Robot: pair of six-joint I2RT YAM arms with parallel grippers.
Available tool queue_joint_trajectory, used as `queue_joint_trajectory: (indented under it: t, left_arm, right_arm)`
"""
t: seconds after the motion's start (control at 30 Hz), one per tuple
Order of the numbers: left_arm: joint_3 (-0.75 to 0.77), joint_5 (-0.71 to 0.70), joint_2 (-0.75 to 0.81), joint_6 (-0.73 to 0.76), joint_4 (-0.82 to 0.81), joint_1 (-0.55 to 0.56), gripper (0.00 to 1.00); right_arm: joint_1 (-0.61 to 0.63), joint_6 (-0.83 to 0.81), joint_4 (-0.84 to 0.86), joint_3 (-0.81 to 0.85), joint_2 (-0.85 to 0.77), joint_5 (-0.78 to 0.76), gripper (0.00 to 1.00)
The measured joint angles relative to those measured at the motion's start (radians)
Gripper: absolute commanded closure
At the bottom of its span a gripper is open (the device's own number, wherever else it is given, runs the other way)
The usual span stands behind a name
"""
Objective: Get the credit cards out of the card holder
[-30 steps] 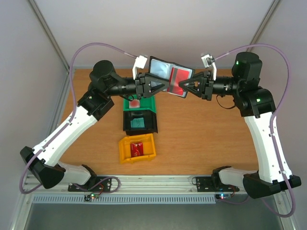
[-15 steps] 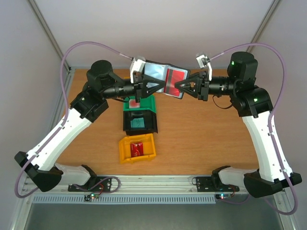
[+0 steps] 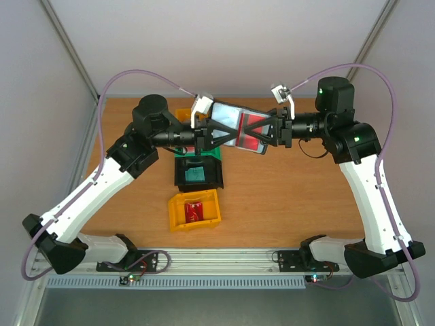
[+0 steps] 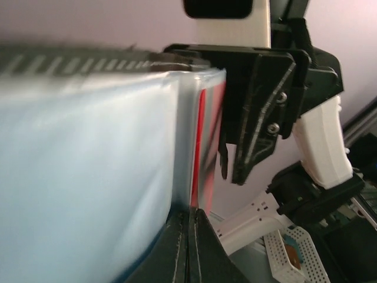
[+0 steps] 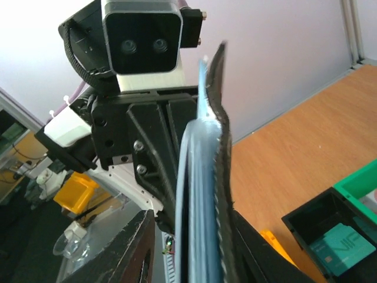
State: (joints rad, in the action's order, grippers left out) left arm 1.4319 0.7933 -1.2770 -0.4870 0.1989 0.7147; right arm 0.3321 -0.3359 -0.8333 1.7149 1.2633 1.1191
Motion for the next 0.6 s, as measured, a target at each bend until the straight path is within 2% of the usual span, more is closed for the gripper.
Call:
queue_joint_trajectory:
  t: [0.13,0.23,0.37,0.5,0.6]
  left_arm:
    - [-0.003,0.008,-0.008,-0.020,-0.001,-0.053,1.00]
    - [-0.003,0.008,-0.008,-0.023,-0.009,-0.080,1.00]
    - [-0.006,0.020,-0.008,-0.034,-0.023,-0.085,1.00]
    - [-0.028,0.037,-0.006,-0.040,-0.045,-0.084,1.00]
    - [-0.066,0.017,-0.012,-0.010,-0.027,-0.080,1.00]
  right_arm:
    - [-0.034,0.002,-0.006,-0.016,-0.003,0.019,0.66]
    - [-0.047,0.005,-0.006,-0.023,-0.004,0.041,0.86]
    - [-0.051,0.016,-0.005,-0.027,-0.004,0.064,0.99]
    - [-0.051,0.029,0.003,-0.042,-0.005,0.058,0.99]
    - [-0.051,0.037,-0.032,-0.069,-0.006,-0.113,0.94]
